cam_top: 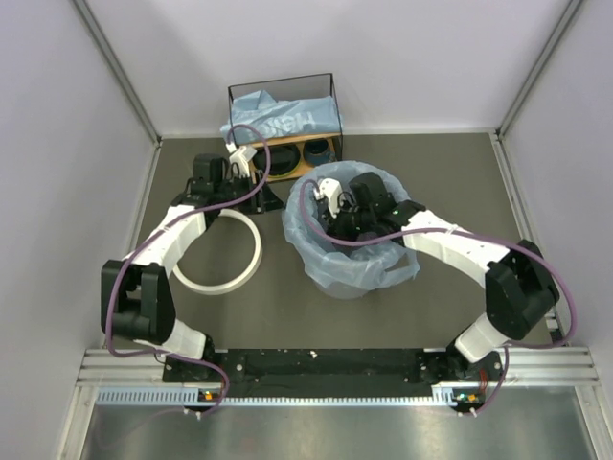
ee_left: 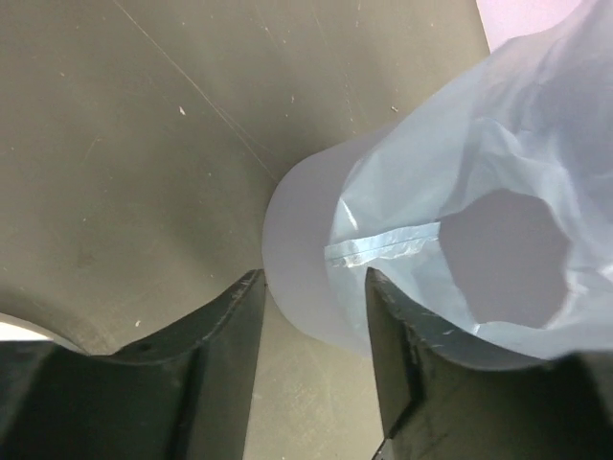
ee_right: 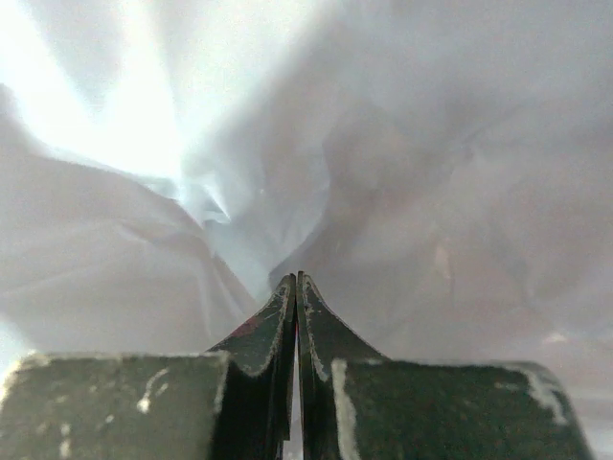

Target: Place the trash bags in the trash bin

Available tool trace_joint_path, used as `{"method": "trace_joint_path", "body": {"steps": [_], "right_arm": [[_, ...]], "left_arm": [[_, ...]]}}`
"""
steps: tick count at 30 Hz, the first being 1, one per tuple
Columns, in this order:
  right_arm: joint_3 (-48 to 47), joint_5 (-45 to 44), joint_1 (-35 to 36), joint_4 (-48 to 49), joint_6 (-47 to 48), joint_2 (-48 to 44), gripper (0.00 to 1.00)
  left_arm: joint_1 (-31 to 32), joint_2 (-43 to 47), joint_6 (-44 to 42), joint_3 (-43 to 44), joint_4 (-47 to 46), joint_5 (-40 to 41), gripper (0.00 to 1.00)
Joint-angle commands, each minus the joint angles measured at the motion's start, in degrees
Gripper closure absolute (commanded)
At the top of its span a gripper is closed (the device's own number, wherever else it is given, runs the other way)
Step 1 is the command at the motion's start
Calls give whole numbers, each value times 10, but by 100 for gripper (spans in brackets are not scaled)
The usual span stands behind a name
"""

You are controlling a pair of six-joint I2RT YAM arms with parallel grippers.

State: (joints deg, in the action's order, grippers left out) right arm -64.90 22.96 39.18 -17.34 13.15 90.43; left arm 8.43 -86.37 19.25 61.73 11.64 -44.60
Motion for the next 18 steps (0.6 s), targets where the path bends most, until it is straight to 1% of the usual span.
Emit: {"method": "trace_joint_path", "body": {"steps": [1, 3, 5, 8, 9, 12, 14, 15, 16, 18], "right_arm": [[-30, 41, -7, 39, -6, -55, 100], [-35, 55, -7, 41, -2, -66, 100], [-35, 63, -7, 40, 3, -68, 97], [-24, 46, -9, 31, 7, -67, 100], [-16, 47, -10, 30, 8, -68, 100], [-9, 65, -17, 34, 7, -89, 100], [-14, 71, -17, 35, -7, -104, 100], [-21, 74, -17, 37, -11, -110, 100], [-27, 81, -17, 38, -18, -114, 100], [-46, 81, -18, 38, -24, -126, 100]], "left_arm": [[1, 66, -27, 22, -15, 10, 44], [-2, 83, -39, 29, 4, 28, 42], [-5, 105, -60, 42, 29, 40, 40], [-11, 125, -84, 67, 58, 53, 40], [-13, 133, -86, 71, 57, 52, 41], [-13, 158, -94, 85, 21, 7, 45], [4, 159, -104, 102, 22, -15, 48], [15, 156, -121, 125, 36, -15, 50], [43, 152, -153, 134, 59, -11, 51], [71, 152, -184, 142, 77, 15, 52]]}}
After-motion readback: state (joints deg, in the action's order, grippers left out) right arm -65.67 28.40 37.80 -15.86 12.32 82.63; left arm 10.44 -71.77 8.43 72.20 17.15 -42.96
